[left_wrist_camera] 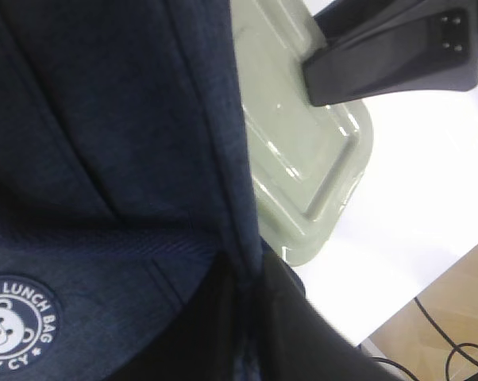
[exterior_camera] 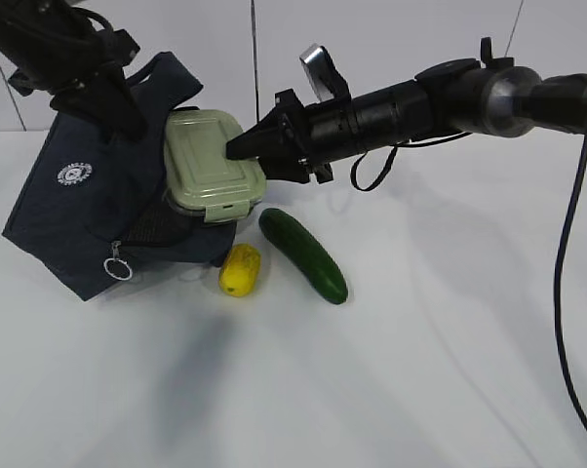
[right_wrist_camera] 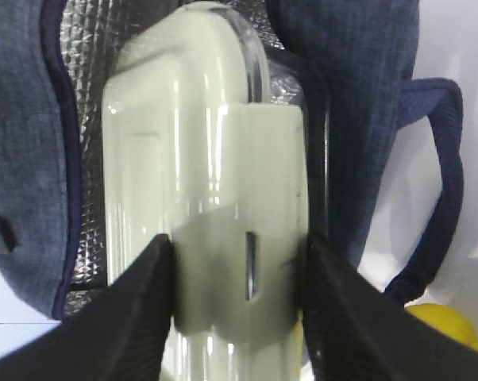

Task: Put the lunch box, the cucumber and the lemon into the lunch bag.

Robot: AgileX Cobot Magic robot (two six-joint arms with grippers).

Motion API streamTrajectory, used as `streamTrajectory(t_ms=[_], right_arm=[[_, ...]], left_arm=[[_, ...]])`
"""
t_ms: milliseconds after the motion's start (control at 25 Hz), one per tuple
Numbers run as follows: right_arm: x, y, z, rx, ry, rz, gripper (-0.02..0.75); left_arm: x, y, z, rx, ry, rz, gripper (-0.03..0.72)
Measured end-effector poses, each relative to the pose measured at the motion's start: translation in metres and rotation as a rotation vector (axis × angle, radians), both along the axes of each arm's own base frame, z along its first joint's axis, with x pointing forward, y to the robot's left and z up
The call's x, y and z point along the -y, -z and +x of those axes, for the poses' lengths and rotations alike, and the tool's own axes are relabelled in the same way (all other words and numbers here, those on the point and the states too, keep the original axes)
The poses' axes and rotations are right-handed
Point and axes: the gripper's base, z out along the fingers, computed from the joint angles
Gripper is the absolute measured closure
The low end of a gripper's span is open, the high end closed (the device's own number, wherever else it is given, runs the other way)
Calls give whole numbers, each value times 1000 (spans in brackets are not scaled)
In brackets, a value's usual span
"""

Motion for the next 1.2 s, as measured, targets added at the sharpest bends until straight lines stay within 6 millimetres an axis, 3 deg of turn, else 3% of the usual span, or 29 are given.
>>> streamTrajectory(t_ms=[240,520,840,1120,1200], right_arm=[[-6,1,-3,3,-14,-9,381],[-34,22,-8,-6,-31,-20,381],[-49,25,-5,31,37,-28,381],[-50,57,-4,-26,49,-47,381],[-51,57,-4,-32,49,-38,381]], left_arm=[[1,0,-1,-11,3,-14,673],[2,-1,-2,-20,6,-23,673],[2,-1,-2,-20,6,-23,673],[2,-1,-2,-20,6,-23,673],[2,-1,-1,-17,4,-23,673]])
